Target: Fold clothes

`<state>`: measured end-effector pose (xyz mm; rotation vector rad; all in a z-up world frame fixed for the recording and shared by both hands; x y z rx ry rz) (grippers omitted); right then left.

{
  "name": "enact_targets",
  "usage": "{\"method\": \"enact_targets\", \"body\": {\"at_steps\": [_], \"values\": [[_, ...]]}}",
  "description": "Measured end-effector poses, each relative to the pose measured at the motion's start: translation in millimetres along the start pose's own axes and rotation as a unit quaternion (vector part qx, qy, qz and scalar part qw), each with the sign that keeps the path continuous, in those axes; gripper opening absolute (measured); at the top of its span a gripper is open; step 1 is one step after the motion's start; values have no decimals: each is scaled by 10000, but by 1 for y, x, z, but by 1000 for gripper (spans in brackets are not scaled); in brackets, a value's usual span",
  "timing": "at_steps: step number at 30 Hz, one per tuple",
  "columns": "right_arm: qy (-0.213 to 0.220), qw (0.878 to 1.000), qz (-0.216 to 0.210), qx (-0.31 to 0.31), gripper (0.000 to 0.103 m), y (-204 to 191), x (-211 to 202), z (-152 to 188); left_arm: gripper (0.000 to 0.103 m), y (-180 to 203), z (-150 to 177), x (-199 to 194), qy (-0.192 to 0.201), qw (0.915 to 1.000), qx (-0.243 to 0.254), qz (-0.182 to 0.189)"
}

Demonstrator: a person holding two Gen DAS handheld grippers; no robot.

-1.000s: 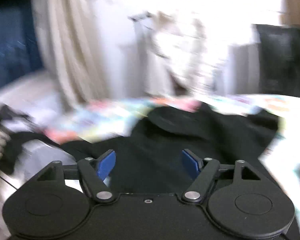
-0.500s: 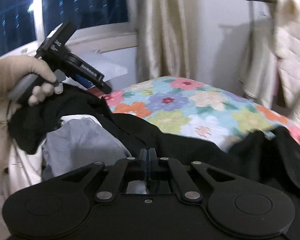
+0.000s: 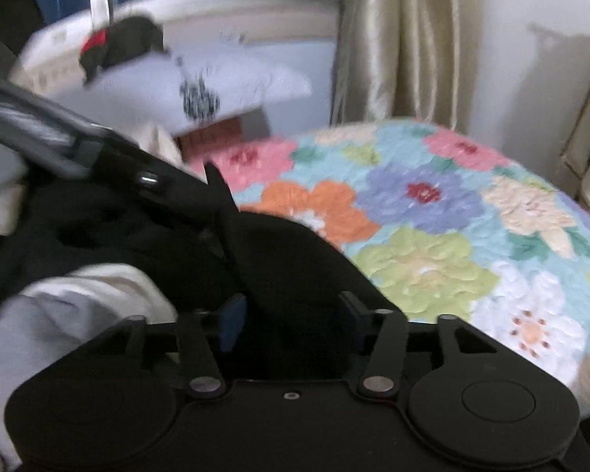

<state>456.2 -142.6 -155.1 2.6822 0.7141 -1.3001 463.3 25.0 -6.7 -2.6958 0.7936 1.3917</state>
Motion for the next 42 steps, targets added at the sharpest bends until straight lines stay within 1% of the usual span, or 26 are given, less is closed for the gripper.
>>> {"method": "enact_targets", "body": {"at_steps": [2, 3, 4, 5, 6, 7, 9, 12, 15, 17, 19, 20, 21, 23, 25, 26, 28, 29, 31, 32, 33, 34, 36, 38, 41, 42], "values": [[-120, 9988, -219, 433, 58, 9, 14, 3, 70, 2, -1, 5, 3, 10000, 77, -29], [-95, 9945, -464, 929, 53, 17, 14, 6, 70, 3, 0, 6, 6, 10000, 75, -41], [-61, 9868, -720, 1449, 45, 26, 13, 9, 70, 2, -1, 7, 16, 9999, 73, -67], [7, 9740, -1030, 2016, 18, 36, 9, 13, 70, 1, -1, 8, 18, 9999, 75, -69], [154, 9622, -1260, 2410, 7, 43, 1, 16, 70, 1, -1, 8, 29, 10000, 67, -67], [309, 9486, -1479, 2782, 6, 51, -6, 19, 70, 1, -1, 7, 40, 10000, 59, -65], [475, 9404, -1428, 3049, 3, 61, -22, 23, 70, 1, -1, 6, 57, 9999, 75, -68], [777, 9540, -951, 2736, 3, 63, -52, 19, 70, 2, -1, 5, 93, 9998, 88, -142], [1285, 9415, -1105, 2912, 3, 66, -92, 10, 70, 10, -4, -5, 278, 9991, 193, -257], [1788, 9288, -1173, 3027, 3, 72, -132, 5, 71, 33, -7, -29, 850, 9939, 586, -383], [2290, 9132, -1237, 3136, 3, 78, -173, 2, 76, 61, -8, -53, 1439, 9846, 893, -425], [2707, 8970, -1209, 3278, 3, 89, -207, 7, 77, 75, -9, -65, 1723, 9786, 1034, -436], [3045, 8830, -1071, 3408, 3, 102, -235, 17, 77, 86, -9, -72, 1842, 9778, 964, -270], [3647, 8487, -545, 3792, 3, 133, -299, 53, 78, 106, -7, -79, 1992, 9765, 800, 184], [3969, 8196, 195, 4128, 4, 155, -349, 98, 79, 124, -6, -81, 2079, 9737, 660, 662], [3942, 8107, 691, 4274, 4, 164, -369, 123, 79, 135, -5, -77, 2091, 9720, 659, 851], [3716, 7941, 1714, 4493, 4, 180, -402, 171, 79, 153, -2, -63, 1996, 9723, 690, 1000], [3494, 7903, 2130, 4560, 4, 187, -411, 189, 80, 163, 0, -54, 1933, 9727, 713, 1072], [3187, 7736, 2713, 4758, 4, 199, -420, 223, 80, 183, 5, -36, 1797, 9733, 784, 1197], [3043, 7719, 2761, 4851, 4, 204, -418, 235, 81, 193, 8, -26, 1722, 9736, 833, 1246], [2926, 7639, 2816, 5016, 4, 209, -416, 249, 83, 201, 11, -15, 1614, 9754, 915, 1190], [2853, 7619, 2785, 5104, 4, 210, -412, 259, 83, 208, 14, -2, 1496, 9776, 984, 1111], [2808, 7641, 2617, 5185, 4, 207, -402, 268, 83, 217, 21, 26, 1110, 9831, 984, 1076], [2750, 7714, 2499, 5166, 4, 203, -394, 270, 84, 224, 25, 48, 784, 9852, 790, 1304], [2732, 7785, 2484, 5075, 4, 199, -386, 270, 85, 241, 24, 76, 473, 9861, 725, 1416], [2713, 7788, 2484, 5081, 4, 199, -384, 271, 88, 249, 24, 83, 433, 9862, 805, 1378]]}}
Point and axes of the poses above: each gripper's, at about its wrist camera, not at the fingertips, and x roughly the way its jaws point, y to its right, z to its underside, the point moved 7 cm from there along x, roughly the way its jaws point, and after that the axes turned 3 degrees about -y, right-handed, at the moved point
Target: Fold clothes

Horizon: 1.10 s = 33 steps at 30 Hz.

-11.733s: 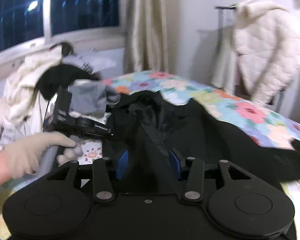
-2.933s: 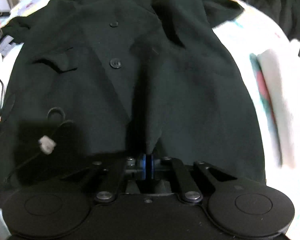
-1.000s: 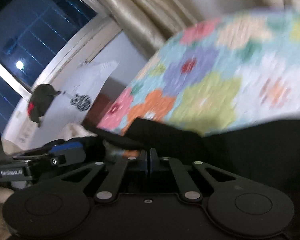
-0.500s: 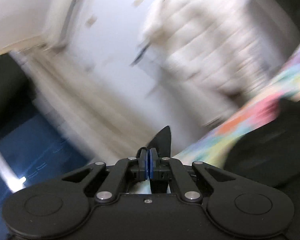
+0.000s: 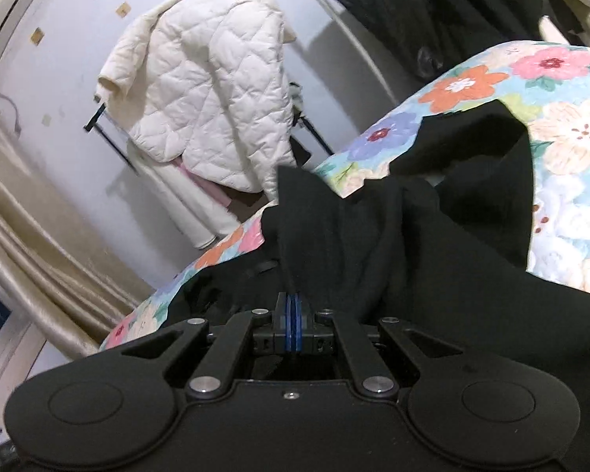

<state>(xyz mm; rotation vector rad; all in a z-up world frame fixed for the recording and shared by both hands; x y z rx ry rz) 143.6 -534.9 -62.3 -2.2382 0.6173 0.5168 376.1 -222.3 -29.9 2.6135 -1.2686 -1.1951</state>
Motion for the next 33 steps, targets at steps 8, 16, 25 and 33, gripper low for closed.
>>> {"method": "enact_targets", "body": {"at_steps": [8, 16, 25, 33], "values": [[-172, 9992, 365, -28, 9, 14, 27, 16, 81, 68, 15, 83, -564, 9824, 1781, 15], [10, 9858, -1638, -376, 2, -38, 16, 22, 5, 15, 17, 16, 556, 9844, 1117, -1238], [-874, 9948, 512, -88, 2, 33, 46, 58, 29, -15, 48, -11, -217, 9847, 1121, -1319], [-695, 9932, 33, -932, 46, -35, 44, 21, 72, 35, -50, -37, 901, 9871, 1200, -549]]}}
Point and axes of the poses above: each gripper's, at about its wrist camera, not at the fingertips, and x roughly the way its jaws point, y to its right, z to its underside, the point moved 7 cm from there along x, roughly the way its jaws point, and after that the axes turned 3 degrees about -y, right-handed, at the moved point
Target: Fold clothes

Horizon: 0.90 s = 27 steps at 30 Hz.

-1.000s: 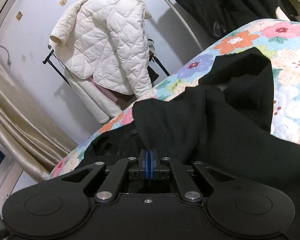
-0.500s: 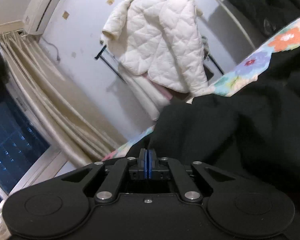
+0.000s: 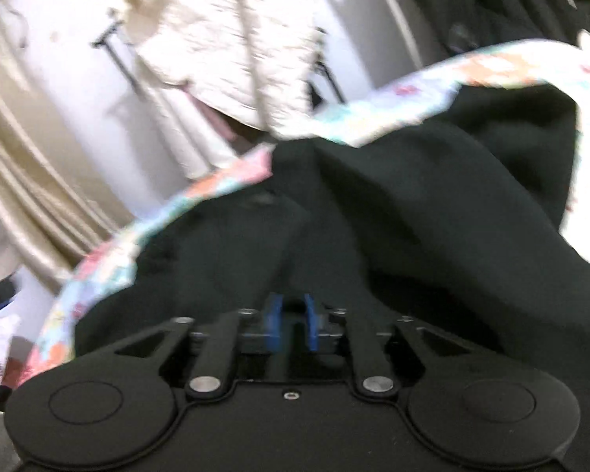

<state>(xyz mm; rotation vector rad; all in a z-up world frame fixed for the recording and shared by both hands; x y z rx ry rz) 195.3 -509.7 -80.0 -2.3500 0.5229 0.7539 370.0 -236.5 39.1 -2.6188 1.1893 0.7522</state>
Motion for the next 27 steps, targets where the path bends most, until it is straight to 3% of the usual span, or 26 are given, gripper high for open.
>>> {"method": "enact_targets", "body": {"at_steps": [2, 4, 5, 7, 9, 11, 12, 13, 14, 15, 17, 19, 21, 23, 25, 26, 27], "values": [[20, 9994, -220, -269, 58, -26, 4, -9, 73, 15, -11, 36, -381, 9985, 90, 388], [-59, 9966, -388, -727, 59, -52, 13, -9, 74, 25, -12, 72, -821, 9942, -57, 686], [-151, 9939, -366, -1026, 64, -64, 23, -8, 74, 30, -6, 93, -1145, 9905, -108, 754], [-247, 9853, -10, -1691, 69, -81, 43, -4, 74, 35, 9, 124, -1618, 9839, -200, 736], [-327, 9629, 692, -2589, 69, -92, 73, 2, 74, 34, 22, 152, -1988, 9763, -436, 743], [-381, 9284, 1221, -3488, 67, -92, 102, 12, 57, 32, 30, 172, -2173, 9693, -736, 885], [-423, 9226, 1308, -3604, 53, -88, 111, 14, 26, 33, 30, 180, -2155, 9691, -780, 912], [-462, 9303, 1227, -3425, 33, -81, 115, 11, 12, 34, 29, 188, -2138, 9689, -825, 938], [-444, 9442, 1085, -3077, 2, -75, 111, 5, 12, 35, 28, 197, -2113, 9687, -873, 966], [-270, 9602, 932, -2617, 1, -68, 101, -5, 10, 33, 24, 202, -1936, 9707, -991, 1017], [351, 9777, 569, -1989, 1, -57, 63, -24, 8, 23, 7, 199, -1549, 9687, -1568, 1145], [1056, 9825, 135, -1527, 1, -49, 21, -40, 8, 11, -14, 189, -996, 9676, -1971, 1227], [1401, 9814, 6, -1312, 1, -31, -8, -46, 8, 2, -34, 175, -514, 9688, -2103, 1204], [1336, 9847, 364, -1055, 1, -1, -14, -46, 8, 3, -45, 179, -281, 9693, -2105, 1241], [898, 9927, 708, -384, 4, 37, 2, -39, 14, 12, -39, 206, -530, 9723, -1937, 1192], [518, 9941, 926, 222, 11, 63, 12, -31, 19, 18, -31, 222, -851, 9742, -1785, 1088], [464, 9933, 905, 545, 10, 74, 13, -26, 29, 22, -26, 223, -999, 9756, -1677, 1002]]}}
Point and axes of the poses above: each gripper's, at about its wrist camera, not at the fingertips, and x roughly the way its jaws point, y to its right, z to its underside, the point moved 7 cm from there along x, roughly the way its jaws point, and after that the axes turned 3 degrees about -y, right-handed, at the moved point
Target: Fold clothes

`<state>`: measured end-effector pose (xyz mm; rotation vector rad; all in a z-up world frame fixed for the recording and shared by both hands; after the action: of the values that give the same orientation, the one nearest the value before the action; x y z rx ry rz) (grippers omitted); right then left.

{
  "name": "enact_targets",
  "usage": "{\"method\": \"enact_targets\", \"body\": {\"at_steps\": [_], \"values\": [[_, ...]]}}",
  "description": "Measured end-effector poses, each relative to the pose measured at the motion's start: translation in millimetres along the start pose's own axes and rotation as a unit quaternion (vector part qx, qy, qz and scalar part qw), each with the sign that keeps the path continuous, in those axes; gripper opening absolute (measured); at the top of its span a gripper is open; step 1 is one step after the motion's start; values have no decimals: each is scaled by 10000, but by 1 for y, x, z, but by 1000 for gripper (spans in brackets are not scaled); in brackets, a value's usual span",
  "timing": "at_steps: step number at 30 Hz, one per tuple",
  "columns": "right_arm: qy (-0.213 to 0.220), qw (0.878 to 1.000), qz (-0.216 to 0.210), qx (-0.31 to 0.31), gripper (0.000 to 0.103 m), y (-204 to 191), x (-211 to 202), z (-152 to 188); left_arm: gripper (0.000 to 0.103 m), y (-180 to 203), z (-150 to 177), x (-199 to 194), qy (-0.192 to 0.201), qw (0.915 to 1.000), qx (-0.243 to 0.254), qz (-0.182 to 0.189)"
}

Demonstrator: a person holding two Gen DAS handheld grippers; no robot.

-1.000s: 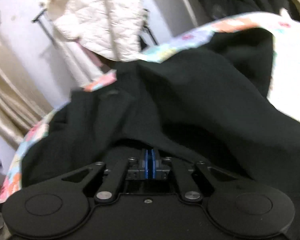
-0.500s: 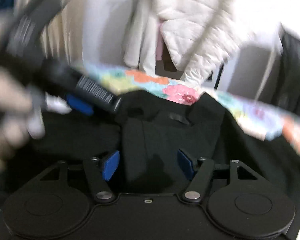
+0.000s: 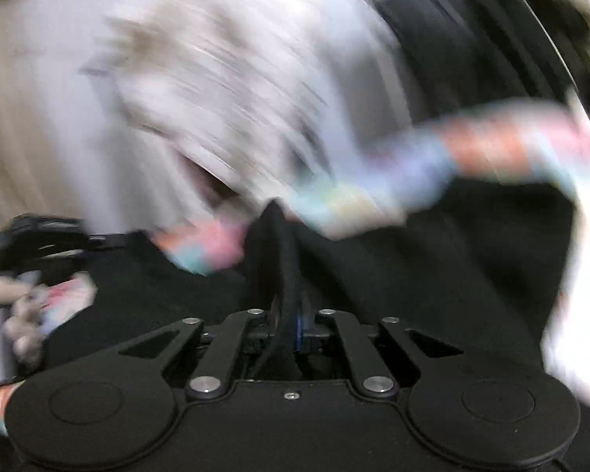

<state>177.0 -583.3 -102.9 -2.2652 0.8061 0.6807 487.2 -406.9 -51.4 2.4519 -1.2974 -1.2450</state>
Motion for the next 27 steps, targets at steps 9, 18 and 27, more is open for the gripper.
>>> {"method": "enact_targets", "body": {"at_steps": [9, 18, 27], "values": [[10, 9993, -105, 372, 29, 12, 0, 3, 75, 17, 41, -69, -43, 9897, 1323, -547], [661, 9731, -2116, 626, 6, -35, -29, -15, 88, -28, 142, -78, -968, 9281, 2923, -2092], [-127, 9993, -322, -144, 13, 24, -18, -8, 80, 1, 114, -145, 1, 9271, 2914, -2359]]}}
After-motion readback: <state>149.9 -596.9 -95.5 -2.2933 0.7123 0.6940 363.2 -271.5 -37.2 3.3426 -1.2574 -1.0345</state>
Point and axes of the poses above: each gripper's, at about its wrist camera, not at the fingertips, and x roughly the way its jaws point, y to its right, z to its underside, the point moved 7 cm from there along x, roughly the way its jaws point, and after that the axes turned 3 degrees about -y, right-handed, at the moved point
